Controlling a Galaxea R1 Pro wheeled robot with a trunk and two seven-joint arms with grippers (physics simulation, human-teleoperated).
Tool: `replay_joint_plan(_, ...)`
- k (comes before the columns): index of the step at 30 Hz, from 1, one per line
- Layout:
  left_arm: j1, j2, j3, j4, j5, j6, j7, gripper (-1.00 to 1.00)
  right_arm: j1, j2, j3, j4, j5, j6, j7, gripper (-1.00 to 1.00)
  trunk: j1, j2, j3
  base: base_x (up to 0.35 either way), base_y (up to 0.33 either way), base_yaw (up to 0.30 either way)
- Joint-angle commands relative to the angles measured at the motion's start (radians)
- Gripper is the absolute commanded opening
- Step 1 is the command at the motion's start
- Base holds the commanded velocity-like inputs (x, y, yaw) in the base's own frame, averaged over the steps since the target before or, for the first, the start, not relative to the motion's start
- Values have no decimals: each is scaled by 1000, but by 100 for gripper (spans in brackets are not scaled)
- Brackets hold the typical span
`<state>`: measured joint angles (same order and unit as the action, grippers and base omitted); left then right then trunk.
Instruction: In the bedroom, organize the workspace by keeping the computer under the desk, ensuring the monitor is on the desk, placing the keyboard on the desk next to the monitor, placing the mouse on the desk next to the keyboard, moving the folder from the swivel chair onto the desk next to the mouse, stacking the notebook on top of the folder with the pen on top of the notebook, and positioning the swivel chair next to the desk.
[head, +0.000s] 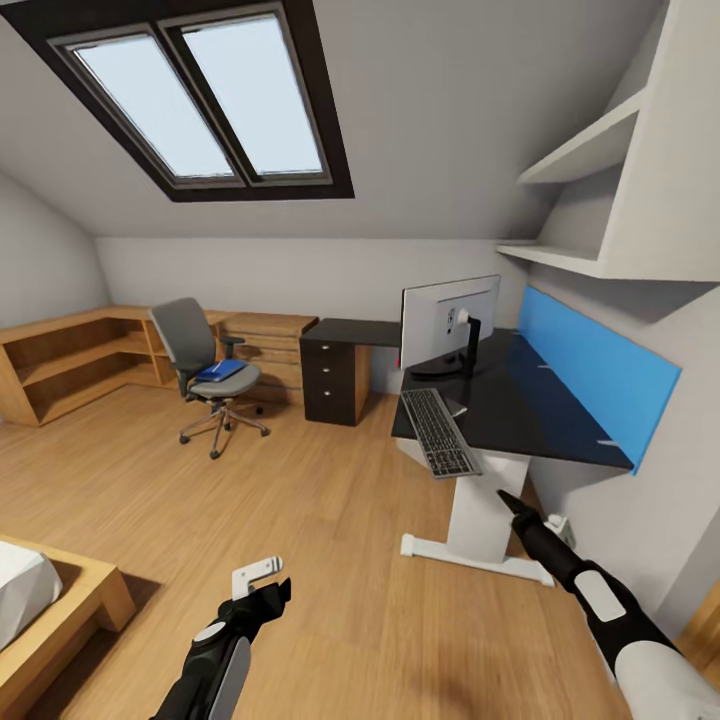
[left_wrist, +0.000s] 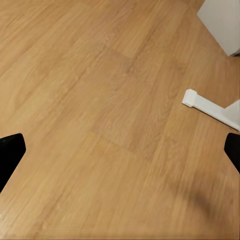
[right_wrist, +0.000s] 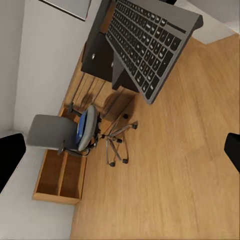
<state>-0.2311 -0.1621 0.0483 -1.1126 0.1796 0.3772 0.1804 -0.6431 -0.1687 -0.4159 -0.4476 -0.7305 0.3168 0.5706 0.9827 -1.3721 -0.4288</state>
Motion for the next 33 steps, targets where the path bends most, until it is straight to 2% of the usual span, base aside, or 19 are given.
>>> replay_joint_plan(1,0,-1,1,-1,10,5,5,100,-1,1,-4,1,-8,8,9,100,4,-8,-4,0,0,0)
replay_joint_plan(12,0,-2,1,2,9,8,5,100,2,5,-4,4,-10,7,33,100,46,-85,-39,0,0,0)
replay_joint_plan(33,0,-1,1,4,9,8,5,100,3,-10,-4,4,-10,8,37,100,127,-232,-105,0,0,0)
